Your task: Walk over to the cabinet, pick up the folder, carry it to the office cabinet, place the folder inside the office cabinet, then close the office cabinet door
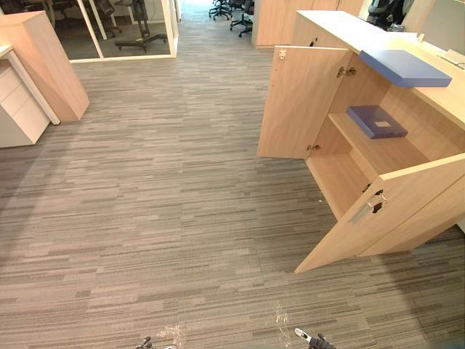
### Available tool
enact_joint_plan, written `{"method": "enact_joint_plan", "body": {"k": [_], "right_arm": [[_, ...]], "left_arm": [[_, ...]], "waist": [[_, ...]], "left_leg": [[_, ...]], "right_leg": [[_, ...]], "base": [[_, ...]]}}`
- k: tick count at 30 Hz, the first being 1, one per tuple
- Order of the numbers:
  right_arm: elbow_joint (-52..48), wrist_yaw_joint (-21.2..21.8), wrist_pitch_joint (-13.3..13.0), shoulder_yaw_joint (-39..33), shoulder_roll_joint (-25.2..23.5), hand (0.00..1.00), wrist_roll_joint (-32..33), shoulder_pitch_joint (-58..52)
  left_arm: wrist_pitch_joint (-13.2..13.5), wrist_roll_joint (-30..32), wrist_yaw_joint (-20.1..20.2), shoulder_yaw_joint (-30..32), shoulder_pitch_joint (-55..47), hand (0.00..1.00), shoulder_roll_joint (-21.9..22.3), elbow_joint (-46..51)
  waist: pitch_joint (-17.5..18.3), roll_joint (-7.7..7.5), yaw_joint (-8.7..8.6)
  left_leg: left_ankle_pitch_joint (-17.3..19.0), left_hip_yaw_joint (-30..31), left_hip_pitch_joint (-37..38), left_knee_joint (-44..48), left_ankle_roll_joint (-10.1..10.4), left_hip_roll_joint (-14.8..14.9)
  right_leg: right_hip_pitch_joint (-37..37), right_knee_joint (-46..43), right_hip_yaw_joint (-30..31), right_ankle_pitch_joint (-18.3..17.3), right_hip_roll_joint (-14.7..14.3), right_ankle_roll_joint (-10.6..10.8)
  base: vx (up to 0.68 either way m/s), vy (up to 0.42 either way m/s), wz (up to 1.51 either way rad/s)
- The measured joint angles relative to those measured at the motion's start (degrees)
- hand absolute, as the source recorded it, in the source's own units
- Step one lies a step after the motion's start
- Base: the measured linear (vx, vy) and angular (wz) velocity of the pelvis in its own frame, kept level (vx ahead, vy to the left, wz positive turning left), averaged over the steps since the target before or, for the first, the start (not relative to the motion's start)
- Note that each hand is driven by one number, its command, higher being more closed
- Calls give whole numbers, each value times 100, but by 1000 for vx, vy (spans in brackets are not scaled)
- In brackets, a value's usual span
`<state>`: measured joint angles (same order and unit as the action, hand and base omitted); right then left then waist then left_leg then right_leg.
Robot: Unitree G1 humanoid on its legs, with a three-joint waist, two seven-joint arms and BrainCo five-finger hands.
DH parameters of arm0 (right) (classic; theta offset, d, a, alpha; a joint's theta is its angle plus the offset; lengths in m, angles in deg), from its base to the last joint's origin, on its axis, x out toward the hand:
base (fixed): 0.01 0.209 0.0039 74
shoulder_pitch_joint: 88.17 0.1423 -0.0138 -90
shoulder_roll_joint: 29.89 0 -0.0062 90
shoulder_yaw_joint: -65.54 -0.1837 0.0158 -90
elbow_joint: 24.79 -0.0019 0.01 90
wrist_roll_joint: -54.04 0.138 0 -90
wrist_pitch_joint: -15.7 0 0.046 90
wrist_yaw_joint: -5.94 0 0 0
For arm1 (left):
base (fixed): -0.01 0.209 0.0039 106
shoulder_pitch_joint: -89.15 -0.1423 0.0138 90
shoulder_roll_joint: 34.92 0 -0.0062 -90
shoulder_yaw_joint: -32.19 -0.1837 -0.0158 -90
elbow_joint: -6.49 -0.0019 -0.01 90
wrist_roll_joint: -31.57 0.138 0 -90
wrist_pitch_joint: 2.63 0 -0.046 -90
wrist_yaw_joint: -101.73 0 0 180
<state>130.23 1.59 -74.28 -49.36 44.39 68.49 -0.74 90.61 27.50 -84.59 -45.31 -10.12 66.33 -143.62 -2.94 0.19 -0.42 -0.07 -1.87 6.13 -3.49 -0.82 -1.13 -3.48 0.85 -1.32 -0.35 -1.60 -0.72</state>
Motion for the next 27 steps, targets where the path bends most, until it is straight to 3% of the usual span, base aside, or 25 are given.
{"method": "enact_joint_plan", "body": {"k": [20, 22, 23, 25, 27], "right_arm": [[-48, -147, -134, 201, -26, 0, 26, -2], [-147, -153, -139, 201, -66, 0, 25, 0], [-229, -160, -147, 200, -92, 0, 25, 12], [-302, -164, -159, 202, -112, 0, 25, 20], [-524, -197, -179, 417, -115, 0, 28, -45]], "left_arm": [[55, 429, -294, -181, 67, 0, -35, 57], [65, 429, -336, -156, 95, 0, -42, 205], [74, 426, -347, -81, 162, 0, -22, 369], [81, 409, -357, 72, 167, 0, 24, 506], [80, 361, -410, 480, 152, 0, 188, 749]], "waist": [[-92, -67, -2], [-186, -100, -7], [-388, -86, -13], [-545, -85, 14], [-666, -111, 46]], "left_leg": [[29, 41, 37, 43, 3, -7], [267, 100, -269, 573, 31, -19], [603, 129, -610, 1355, 82, 0], [880, 81, -909, 2173, 274, 50], [1016, -288, -1701, 3967, 439, 246]], "right_leg": [[-78, 8, -37, -21, 14, 19], [3, -142, -124, -73, 49, 16], [64, -399, -177, -195, 59, -3], [75, -625, -203, -335, 56, -40], [37, -804, -213, -608, 55, -145]], "base": [[-25, -2, 1], [-15, -4, 20], [-28, 8, 26], [-79, 21, 13], [-99, 44, 3]]}}
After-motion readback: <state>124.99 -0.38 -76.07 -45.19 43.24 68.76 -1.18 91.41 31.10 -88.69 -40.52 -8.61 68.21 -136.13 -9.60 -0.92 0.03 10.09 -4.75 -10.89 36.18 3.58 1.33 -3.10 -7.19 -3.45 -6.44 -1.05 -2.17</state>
